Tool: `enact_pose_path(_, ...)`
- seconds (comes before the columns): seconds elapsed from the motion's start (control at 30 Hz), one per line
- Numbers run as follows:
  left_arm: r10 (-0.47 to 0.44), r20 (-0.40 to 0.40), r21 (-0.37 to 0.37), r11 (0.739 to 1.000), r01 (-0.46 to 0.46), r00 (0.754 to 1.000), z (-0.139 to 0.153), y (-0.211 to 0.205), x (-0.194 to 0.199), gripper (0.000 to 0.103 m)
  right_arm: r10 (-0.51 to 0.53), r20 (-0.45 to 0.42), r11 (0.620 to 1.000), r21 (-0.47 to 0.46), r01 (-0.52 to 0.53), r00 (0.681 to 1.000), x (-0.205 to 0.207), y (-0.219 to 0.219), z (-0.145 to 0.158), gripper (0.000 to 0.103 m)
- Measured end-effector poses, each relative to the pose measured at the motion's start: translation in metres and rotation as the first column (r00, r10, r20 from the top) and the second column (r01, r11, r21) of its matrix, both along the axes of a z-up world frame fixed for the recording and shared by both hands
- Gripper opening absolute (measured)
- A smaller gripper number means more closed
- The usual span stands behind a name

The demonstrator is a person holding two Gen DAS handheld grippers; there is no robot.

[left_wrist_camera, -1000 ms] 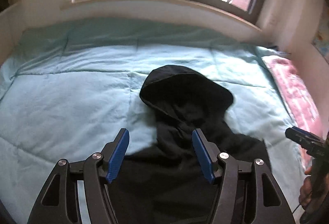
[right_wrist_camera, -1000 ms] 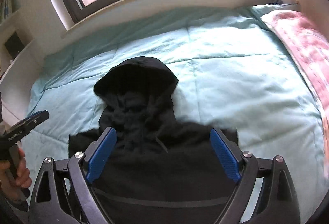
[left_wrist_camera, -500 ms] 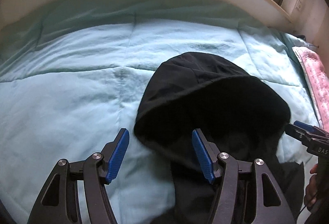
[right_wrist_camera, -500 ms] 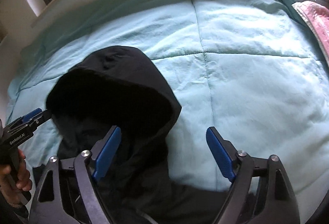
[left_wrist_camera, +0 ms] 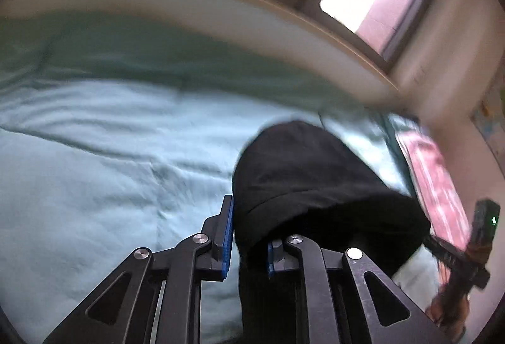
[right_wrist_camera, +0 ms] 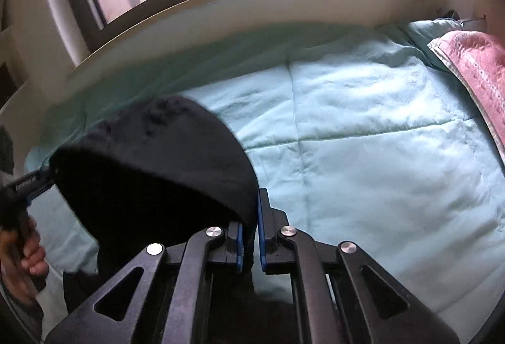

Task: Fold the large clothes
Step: 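Grasp the hem with both tools and lift it toward the hood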

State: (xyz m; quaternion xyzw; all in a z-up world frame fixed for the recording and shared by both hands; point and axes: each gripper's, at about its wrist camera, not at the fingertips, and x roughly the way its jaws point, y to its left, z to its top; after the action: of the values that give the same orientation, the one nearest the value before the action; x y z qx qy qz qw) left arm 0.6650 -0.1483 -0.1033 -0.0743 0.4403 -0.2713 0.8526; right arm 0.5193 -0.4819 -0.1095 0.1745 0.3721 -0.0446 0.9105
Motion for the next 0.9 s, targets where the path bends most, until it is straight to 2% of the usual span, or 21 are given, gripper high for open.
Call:
enact_pose_path(0.03,0.002,-0.068,0.051,0.999,0.002,0.998,-0.021,0.000,0.007,0.018,0.015,-0.017,0.999,0.029,-0.015,1.000,0.000,0.000,-0.009,0.008)
enact_pose_path(0.07,0.001,-0.184,0.117,0.993,0.021,0.983,-0.054,0.000,0.017,0.018,0.023,-0.055,0.999,0.037,-0.021,0.998,0.003,0.000,-0.025,0.008)
enact_pose_path(0.1,0.012,-0.260,0.188,0.981,0.039,0.965,-0.085,0.002,0.021,0.018,0.029,-0.105,0.999,0.019,-0.027,0.994,0.009,0.001,-0.043,0.009)
enact_pose_path(0.13,0.014,-0.292,0.232,0.971,0.057,0.956,-0.105,0.003,0.022,0.019,0.049,-0.145,0.999,0.020,-0.047,0.988,0.013,0.001,-0.059,0.012)
enact_pose_path(0.17,0.000,-0.321,0.210,0.975,0.071,0.947,-0.119,0.008,0.021,0.019,0.078,-0.190,0.997,0.038,-0.072,0.979,0.018,0.001,-0.077,0.012)
enact_pose_path(0.23,-0.001,-0.341,0.090,0.995,0.034,0.940,-0.120,0.026,0.023,0.020,0.111,-0.286,0.990,0.119,-0.080,0.952,0.026,-0.008,-0.117,0.012)
enact_pose_path(0.3,-0.007,-0.337,0.047,0.999,0.024,0.942,-0.110,0.036,0.022,0.031,0.126,-0.297,0.970,0.237,-0.055,0.947,0.022,-0.026,-0.130,0.014)
enact_pose_path(0.37,-0.034,-0.281,0.076,0.995,0.058,0.959,-0.093,0.044,0.014,0.038,0.124,-0.279,0.965,0.259,-0.050,0.952,0.015,-0.038,-0.117,0.035)
enact_pose_path(0.4,-0.033,-0.240,0.121,0.991,0.063,0.970,-0.081,0.048,0.006,0.038,0.125,-0.263,0.971,0.233,-0.063,0.957,0.009,-0.041,-0.105,0.038)
enact_pose_path(0.43,-0.037,-0.221,0.134,0.989,0.068,0.975,-0.073,0.050,0.002,0.039,0.134,-0.249,0.974,0.214,-0.080,0.959,0.003,-0.043,-0.095,0.041)
enact_pose_path(0.53,-0.076,-0.133,0.083,0.993,0.087,0.988,-0.031,0.049,-0.013,0.039,0.176,-0.191,0.976,0.165,-0.145,0.966,-0.018,-0.044,-0.057,0.043)
enact_pose_path(0.6,-0.098,-0.061,0.018,0.995,0.100,0.993,-0.002,0.034,-0.011,0.048,0.186,-0.141,0.974,0.155,-0.164,0.973,-0.023,-0.043,-0.034,0.047)
enact_pose_path(0.67,-0.108,-0.021,-0.013,0.994,0.108,0.994,0.011,0.019,-0.001,0.055,0.192,-0.092,0.974,0.141,-0.179,0.977,-0.011,-0.031,-0.013,0.067)
enact_pose_path(0.7,-0.118,-0.015,-0.027,0.993,0.117,0.993,0.015,0.003,0.005,0.057,0.205,-0.068,0.971,0.139,-0.194,0.976,-0.002,-0.025,-0.005,0.073)
enact_pose_path(0.73,-0.132,-0.018,-0.030,0.991,0.131,0.991,0.010,-0.005,0.012,0.057,0.215,-0.056,0.969,0.135,-0.206,0.975,0.003,-0.017,-0.002,0.079)
enact_pose_path(0.8,-0.176,-0.063,-0.007,0.984,0.175,0.982,-0.009,-0.037,0.024,0.057,0.234,-0.057,0.970,0.082,-0.229,0.971,0.021,0.001,0.000,0.079)
enact_pose_path(0.9,-0.173,-0.175,0.075,0.979,0.188,0.969,-0.056,-0.056,0.025,0.057,0.240,-0.158,0.970,0.003,-0.243,0.958,0.048,0.026,-0.028,0.075)
